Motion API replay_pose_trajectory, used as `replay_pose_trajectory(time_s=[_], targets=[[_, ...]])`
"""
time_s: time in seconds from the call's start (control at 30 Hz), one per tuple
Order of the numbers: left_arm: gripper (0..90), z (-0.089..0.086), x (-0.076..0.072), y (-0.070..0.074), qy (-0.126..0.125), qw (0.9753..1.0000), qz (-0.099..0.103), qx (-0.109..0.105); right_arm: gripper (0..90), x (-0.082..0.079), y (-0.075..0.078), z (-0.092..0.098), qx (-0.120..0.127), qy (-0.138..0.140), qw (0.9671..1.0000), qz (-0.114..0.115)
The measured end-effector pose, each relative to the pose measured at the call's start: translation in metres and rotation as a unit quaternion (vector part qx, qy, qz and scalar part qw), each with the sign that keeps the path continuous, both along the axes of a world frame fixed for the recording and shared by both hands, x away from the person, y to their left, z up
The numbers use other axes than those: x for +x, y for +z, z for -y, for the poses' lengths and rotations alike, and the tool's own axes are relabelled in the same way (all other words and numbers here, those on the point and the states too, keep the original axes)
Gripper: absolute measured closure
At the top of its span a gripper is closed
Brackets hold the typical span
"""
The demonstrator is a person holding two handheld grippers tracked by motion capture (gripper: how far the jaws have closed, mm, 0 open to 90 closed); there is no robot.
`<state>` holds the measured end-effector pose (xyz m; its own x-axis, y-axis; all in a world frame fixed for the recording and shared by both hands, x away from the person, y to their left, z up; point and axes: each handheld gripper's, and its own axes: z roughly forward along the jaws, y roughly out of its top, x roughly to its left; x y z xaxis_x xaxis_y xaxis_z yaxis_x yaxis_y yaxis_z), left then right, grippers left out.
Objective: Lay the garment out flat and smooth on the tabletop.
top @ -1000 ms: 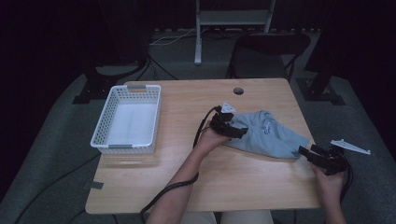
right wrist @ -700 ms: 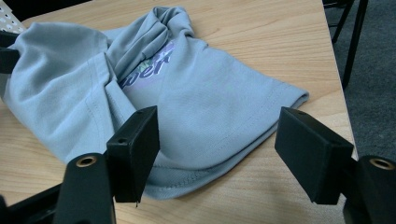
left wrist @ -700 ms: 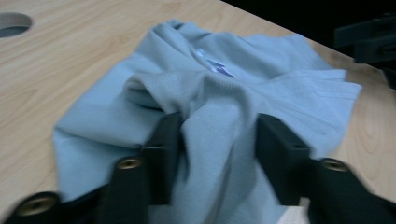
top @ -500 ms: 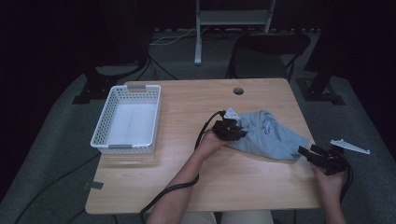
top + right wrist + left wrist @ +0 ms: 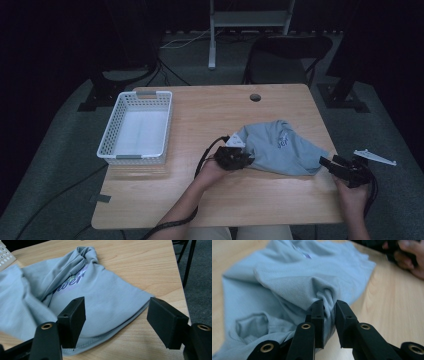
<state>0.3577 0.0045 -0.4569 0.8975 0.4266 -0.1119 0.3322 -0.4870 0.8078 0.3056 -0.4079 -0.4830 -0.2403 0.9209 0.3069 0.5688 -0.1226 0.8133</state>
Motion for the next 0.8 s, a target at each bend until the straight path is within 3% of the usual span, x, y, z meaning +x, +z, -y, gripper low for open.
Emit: replay_pose_trajectory(time_s=[0.27,0.5,0.6,0.67,0.7,0.8], targets=[[76.8,-0.023,-0.018,-0.009,0.012,0.9995,-0.016,0.023,30.4,0.000,0.000,-0.002,-0.005,-0.001,1.0000,0.000],[77.0,-0.023,-0.026,-0.021,0.019,0.9969,-0.048,0.059,30.3,-0.001,0.000,-0.003,-0.007,-0.002,1.0000,-0.001],[77.4,-0.024,-0.026,-0.017,0.020,0.9961,-0.058,0.063,30.4,-0.001,0.000,-0.002,-0.006,-0.003,1.0000,-0.001],[76.6,-0.026,-0.025,-0.010,0.016,0.9964,-0.065,0.053,30.3,0.000,0.000,-0.002,-0.006,-0.003,1.0000,-0.001],[72.0,-0.026,-0.022,-0.004,0.016,0.9966,-0.069,0.043,30.3,0.000,0.000,-0.002,-0.006,-0.003,1.0000,-0.001],[57.5,-0.024,-0.011,0.012,0.052,0.9966,-0.064,0.004,30.4,0.000,0.000,-0.003,-0.007,-0.002,1.0000,-0.001]])
